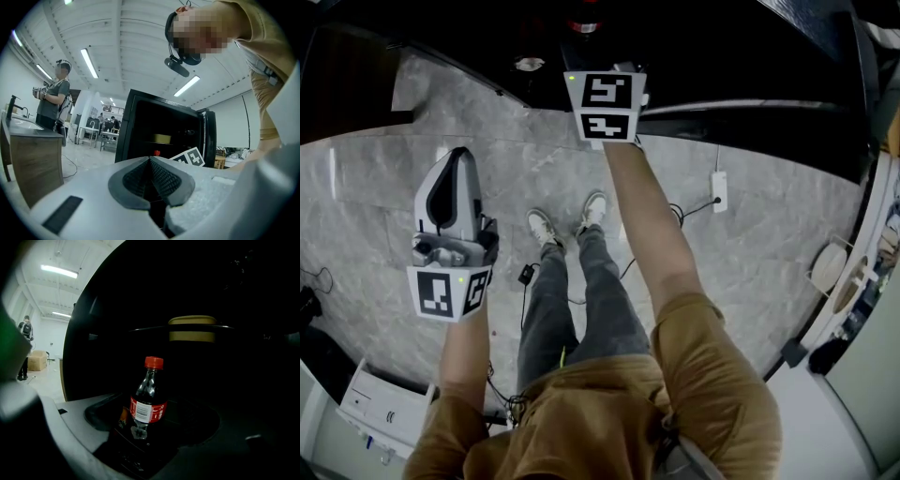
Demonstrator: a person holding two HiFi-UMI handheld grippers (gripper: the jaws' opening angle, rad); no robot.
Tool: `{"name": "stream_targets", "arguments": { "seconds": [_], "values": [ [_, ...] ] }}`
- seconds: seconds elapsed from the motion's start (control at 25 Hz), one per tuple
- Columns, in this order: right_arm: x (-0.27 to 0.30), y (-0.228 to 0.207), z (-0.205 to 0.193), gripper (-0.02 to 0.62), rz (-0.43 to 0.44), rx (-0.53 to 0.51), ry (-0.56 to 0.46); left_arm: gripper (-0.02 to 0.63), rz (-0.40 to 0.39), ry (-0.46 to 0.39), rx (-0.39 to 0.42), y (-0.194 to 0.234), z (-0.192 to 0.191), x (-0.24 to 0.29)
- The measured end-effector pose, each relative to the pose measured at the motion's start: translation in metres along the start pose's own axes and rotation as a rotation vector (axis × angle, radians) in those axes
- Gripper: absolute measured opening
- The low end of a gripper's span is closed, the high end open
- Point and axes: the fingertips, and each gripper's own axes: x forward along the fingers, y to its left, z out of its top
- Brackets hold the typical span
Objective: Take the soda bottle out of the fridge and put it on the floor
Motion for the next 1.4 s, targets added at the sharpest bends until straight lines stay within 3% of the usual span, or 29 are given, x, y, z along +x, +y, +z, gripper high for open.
{"name": "stream_targets", "arguments": {
  "seconds": [0.76, 1.4],
  "values": [
    [0.043, 0.002, 0.001, 0.329, 0.012, -0.030, -0.002, 0.002, 0.034, 0.027, -0.010, 0.021, -0.011, -0.009],
    [0.017, 0.012, -0.003, 0.305, 0.067, -0.016, -0.005, 0.002, 0.032, 0.040, -0.010, 0.025, -0.020, -0.014]
  ]
}}
